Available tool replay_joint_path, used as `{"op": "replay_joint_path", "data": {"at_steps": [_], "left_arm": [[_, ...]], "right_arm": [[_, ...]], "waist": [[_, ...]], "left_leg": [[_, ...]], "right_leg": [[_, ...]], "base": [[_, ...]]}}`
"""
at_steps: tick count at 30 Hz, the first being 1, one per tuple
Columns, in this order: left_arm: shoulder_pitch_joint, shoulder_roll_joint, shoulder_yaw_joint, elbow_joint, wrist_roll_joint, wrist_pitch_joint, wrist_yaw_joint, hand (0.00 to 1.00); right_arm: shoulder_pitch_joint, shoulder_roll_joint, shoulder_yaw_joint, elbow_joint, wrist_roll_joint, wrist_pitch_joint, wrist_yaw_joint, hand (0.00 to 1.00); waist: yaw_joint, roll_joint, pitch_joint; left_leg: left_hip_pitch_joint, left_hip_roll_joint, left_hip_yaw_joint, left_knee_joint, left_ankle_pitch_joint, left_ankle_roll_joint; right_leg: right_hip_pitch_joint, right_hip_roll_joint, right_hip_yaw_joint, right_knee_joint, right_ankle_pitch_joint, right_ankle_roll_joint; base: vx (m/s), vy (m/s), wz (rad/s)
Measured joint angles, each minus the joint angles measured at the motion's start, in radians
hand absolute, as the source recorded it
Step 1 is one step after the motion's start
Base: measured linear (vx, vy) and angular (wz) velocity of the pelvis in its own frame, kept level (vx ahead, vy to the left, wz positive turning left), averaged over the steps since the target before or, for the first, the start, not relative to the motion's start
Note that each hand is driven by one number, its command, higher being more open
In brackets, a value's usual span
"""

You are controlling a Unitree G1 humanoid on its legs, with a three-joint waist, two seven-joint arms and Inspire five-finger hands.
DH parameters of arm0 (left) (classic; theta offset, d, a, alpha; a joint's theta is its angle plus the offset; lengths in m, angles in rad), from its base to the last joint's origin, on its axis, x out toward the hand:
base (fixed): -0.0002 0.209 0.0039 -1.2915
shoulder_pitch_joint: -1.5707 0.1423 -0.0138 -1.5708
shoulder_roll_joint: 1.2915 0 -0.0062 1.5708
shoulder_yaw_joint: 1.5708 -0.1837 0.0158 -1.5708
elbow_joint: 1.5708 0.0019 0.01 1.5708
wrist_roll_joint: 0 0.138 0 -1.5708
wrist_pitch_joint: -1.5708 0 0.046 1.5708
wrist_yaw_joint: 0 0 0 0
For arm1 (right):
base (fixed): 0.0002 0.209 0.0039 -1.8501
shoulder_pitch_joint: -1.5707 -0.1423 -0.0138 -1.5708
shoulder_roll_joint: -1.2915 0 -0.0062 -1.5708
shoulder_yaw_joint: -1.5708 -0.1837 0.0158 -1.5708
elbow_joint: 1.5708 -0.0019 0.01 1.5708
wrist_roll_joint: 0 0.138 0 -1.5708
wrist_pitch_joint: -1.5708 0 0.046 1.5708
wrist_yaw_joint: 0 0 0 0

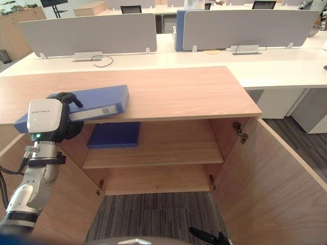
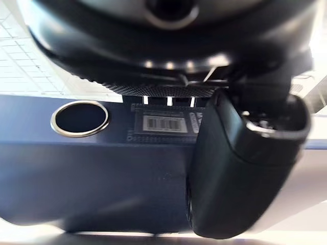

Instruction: Walk over to the cabinet, pick up the folder, carry it to the office cabinet, place the folder inside the office cabinet, then close the office cabinet door

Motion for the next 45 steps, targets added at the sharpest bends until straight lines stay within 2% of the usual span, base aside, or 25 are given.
{"op": "replay_joint_path", "data": {"at_steps": [2, 4, 6, 7, 9, 10, 11, 12, 13, 14, 16, 20, 22, 24, 26, 28, 31, 33, 35, 36, 38, 41, 45], "left_arm": [[0.042, -0.031, 0.001, -0.095, -0.004, -0.006, -0.006, 0.0], [0.104, -0.099, 0.001, -0.19, -0.012, -0.025, -0.01, 0.0], [0.199, -0.225, -0.001, -0.36, -0.075, -0.067, -0.034, 0.0], [0.22, -0.254, -0.002, -0.397, -0.105, -0.08, -0.042, 0.0], [0.275, -0.348, -0.022, -0.494, -0.311, -0.126, -0.091, 0.0], [0.278, -0.363, -0.026, -0.498, -0.361, -0.136, -0.102, 0.0], [0.283, -0.379, -0.027, -0.501, -0.511, -0.153, -0.137, 0.0], [0.285, -0.39, -0.019, -0.501, -0.703, -0.155, -0.177, 0.0], [0.29, -0.398, -0.014, -0.5, -0.807, -0.154, -0.202, 0.0], [0.312, -0.415, -0.007, -0.5, -1.007, -0.153, -0.249, 0.0], [0.347, -0.445, 0.001, -0.499, -1.202, -0.149, -0.296, 0.0], [0.403, -0.524, 0.026, -0.5, -1.432, -0.13, -0.328, 0.0], [0.431, -0.55, 0.03, -0.501, -1.51, -0.128, -0.336, 0.0], [0.448, -0.562, 0.025, -0.501, -1.607, -0.125, -0.368, 0.0], [0.47, -0.562, 0.016, -0.51, -1.671, -0.121, -0.413, 0.0], [0.471, -0.562, 0.004, -0.517, -1.696, -0.11, -0.445, 0.0], [0.466, -0.56, 0.0, -0.53, -1.713, -0.105, -0.498, 0.0], [0.462, -0.557, 0.013, -0.53, -1.714, -0.105, -0.517, 0.0], [0.456, -0.553, 0.033, -0.53, -1.714, -0.105, -0.523, 0.0], [0.449, -0.544, 0.062, -0.529, -1.714, -0.104, -0.528, 0.0], [0.43, -0.525, 0.094, -0.529, -1.713, -0.099, -0.536, 0.0], [0.395, -0.507, 0.136, -0.529, -1.689, -0.096, -0.583, 0.0], [0.351, -0.496, 0.146, -0.529, -1.616, -0.096, -0.619, 0.0]], "right_arm": [[0.0, -0.002, 0.0, 0.003, 0.0, 0.003, 0.0, 1.0], [0.001, -0.002, -0.001, 0.011, 0.0, 0.004, -0.001, 1.0], [0.001, -0.002, -0.001, 0.024, 0.0, 0.009, -0.002, 1.0], [0.002, -0.001, -0.001, 0.025, 0.0, 0.01, -0.002, 1.0], [0.006, -0.006, -0.002, 0.03, 0.0, 0.014, -0.002, 1.0], [0.007, -0.009, -0.002, 0.03, 0.0, 0.016, -0.002, 1.0], [0.008, -0.015, -0.001, 0.03, 0.0, 0.022, 0.001, 1.0], [0.01, -0.021, -0.001, 0.03, 0.001, 0.028, 0.007, 1.0], [0.01, -0.023, -0.001, 0.029, 0.001, 0.03, 0.01, 1.0], [0.012, -0.027, -0.001, 0.028, 0.002, 0.033, 0.015, 1.0], [0.018, -0.028, 0.001, 0.02, 0.007, 0.034, 0.024, 1.0], [0.095, 0.004, 0.029, -0.136, 0.016, 0.036, 0.027, 1.0], [0.15, 0.021, 0.084, -0.268, 0.029, 0.036, 0.027, 1.0], [0.229, 0.044, 0.157, -0.486, 0.053, 0.033, 0.046, 1.0], [0.279, 0.059, 0.204, -0.67, 0.061, 0.026, 0.077, 1.0], [0.298, 0.072, 0.219, -0.781, 0.079, 0.013, 0.098, 1.0], [0.298, 0.077, 0.241, -0.916, 0.221, -0.042, 0.15, 1.0], [0.299, 0.071, 0.249, -0.974, 0.491, -0.058, 0.232, 1.0], [0.301, 0.051, 0.274, -1.008, 0.603, -0.057, 0.269, 1.0], [0.303, 0.02, 0.288, -1.058, 0.694, -0.047, 0.326, 1.0], [0.304, -0.012, 0.29, -1.143, 0.779, -0.042, 0.397, 1.0], [0.283, -0.039, 0.254, -1.275, 0.851, -0.044, 0.504, 1.0], [0.211, -0.042, 0.211, -1.326, 0.875, -0.055, 0.544, 1.0]], "waist": [[0.0, 0.0, 0.0], [-0.001, -0.003, -0.002], [0.0, -0.012, -0.012], [0.0, -0.013, -0.016], [0.0, -0.01, -0.023], [0.002, -0.007, -0.025], [0.003, -0.001, -0.028], [0.003, 0.003, -0.031], [0.002, 0.006, -0.032], [-0.001, 0.01, -0.034], [-0.004, 0.008, -0.033], [-0.013, -0.005, -0.021], [-0.02, -0.015, -0.015], [-0.028, -0.023, -0.005], [-0.046, -0.021, 0.0], [-0.048, -0.018, 0.005], [-0.05, -0.008, 0.012], [-0.056, -0.003, 0.012], [-0.058, -0.003, 0.013], [-0.058, -0.004, 0.014], [-0.058, -0.005, 0.015], [-0.058, -0.006, 0.014], [-0.058, -0.006, 0.014]], "left_leg": [[0.0, 0.0, 0.0, 0.0, -0.002, 0.001], [0.0, -0.001, 0.001, 0.001, -0.002, 0.001], [-0.004, 0.0, 0.0, 0.004, -0.002, 0.001], [-0.006, 0.0, 0.0, 0.004, -0.002, 0.001], [-0.007, 0.001, -0.001, 0.003, -0.002, 0.001], [-0.007, 0.001, -0.002, 0.0, -0.002, 0.001], [-0.007, 0.002, -0.003, 0.0, -0.002, 0.001], [-0.008, 0.003, -0.004, -0.001, -0.002, 0.001], [-0.009, 0.003, -0.004, -0.001, -0.002, 0.001], [-0.01, 0.003, -0.004, -0.001, -0.002, 0.001], [-0.014, 0.005, -0.004, -0.001, 0.0, 0.001], [-0.025, 0.007, -0.005, 0.0, 0.01, 0.008], [-0.025, 0.008, -0.003, 0.001, 0.01, 0.008], [-0.025, 0.009, 0.002, 0.0, 0.01, 0.009], [-0.025, 0.009, 0.005, 0.0, 0.003, 0.001], [-0.025, 0.009, 0.01, 0.0, -0.001, 0.002], [-0.026, 0.012, 0.021, 0.0, -0.002, 0.002], [-0.026, 0.013, 0.021, 0.005, -0.001, 0.001], [-0.026, 0.016, 0.023, 0.005, 0.001, -0.003], [-0.027, 0.018, 0.024, 0.005, 0.001, -0.003], [-0.028, 0.019, 0.025, 0.005, 0.001, -0.004], [-0.027, 0.02, 0.024, 0.006, 0.001, -0.001], [-0.023, 0.02, 0.025, 0.006, -0.003, -0.002]], "right_leg": [[0.0, -0.001, 0.0, 0.0, 0.0, -0.001], [-0.001, -0.001, 0.006, 0.001, 0.0, 0.0], [-0.005, -0.001, 0.01, 0.003, 0.001, 0.001], [-0.007, -0.001, 0.01, 0.003, 0.001, 0.001], [-0.009, 0.0, 0.012, 0.007, 0.002, 0.003], [-0.009, 0.0, 0.011, 0.008, 0.003, 0.004], [-0.01, 0.001, 0.011, 0.01, 0.003, 0.005], [-0.012, 0.001, 0.011, 0.012, 0.004, 0.006], [-0.013, 0.001, 0.011, 0.013, 0.004, 0.006], [-0.015, 0.001, 0.012, 0.014, 0.004, 0.007], [-0.022, 0.003, 0.014, 0.019, 0.005, 0.007], [-0.034, 0.006, 0.013, 0.022, 0.012, 0.01], [-0.036, 0.006, 0.015, 0.022, 0.014, 0.01], [-0.042, 0.006, 0.02, 0.026, 0.018, 0.009], [-0.045, 0.006, 0.023, 0.028, 0.021, 0.011], [-0.05, 0.006, 0.029, 0.028, 0.023, 0.013], [-0.066, 0.009, 0.047, 0.032, 0.024, 0.016], [-0.068, 0.011, 0.05, 0.03, 0.025, 0.016], [-0.069, 0.014, 0.053, 0.028, 0.027, 0.014], [-0.069, 0.017, 0.055, 0.025, 0.03, 0.013], [-0.069, 0.019, 0.057, 0.022, 0.033, 0.013], [-0.068, 0.019, 0.057, 0.024, 0.035, 0.016], [-0.068, 0.019, 0.057, 0.03, 0.035, 0.017]], "base": [[0.0, 0.0, 0.0], [-0.01, 0.004, -0.02], [0.0, 0.0, 0.0], [0.0, 0.0, 0.0], [-0.04, 0.002, 0.01], [-0.05, 0.002, 0.02], [-0.07, 0.002, 0.01], [-0.07, 0.003, 0.0], [-0.08, 0.006, -0.02], [-0.05, 0.006, -0.02], [-0.05, 0.003, -0.01], [-0.04, 0.001, 0.01], [-0.02, 0.006, -0.03], [-0.05, 0.014, -0.08], [-0.06, 0.022, -0.06], [-0.06, 0.022, -0.11], [-0.07, 0.019, -0.18], [-0.01, 0.006, -0.06], [0.01, -0.001, -0.06], [0.01, -0.005, -0.06], [0.01, -0.003, -0.02], [0.0, 0.0, 0.0], [0.0, 0.0, 0.0]]}}
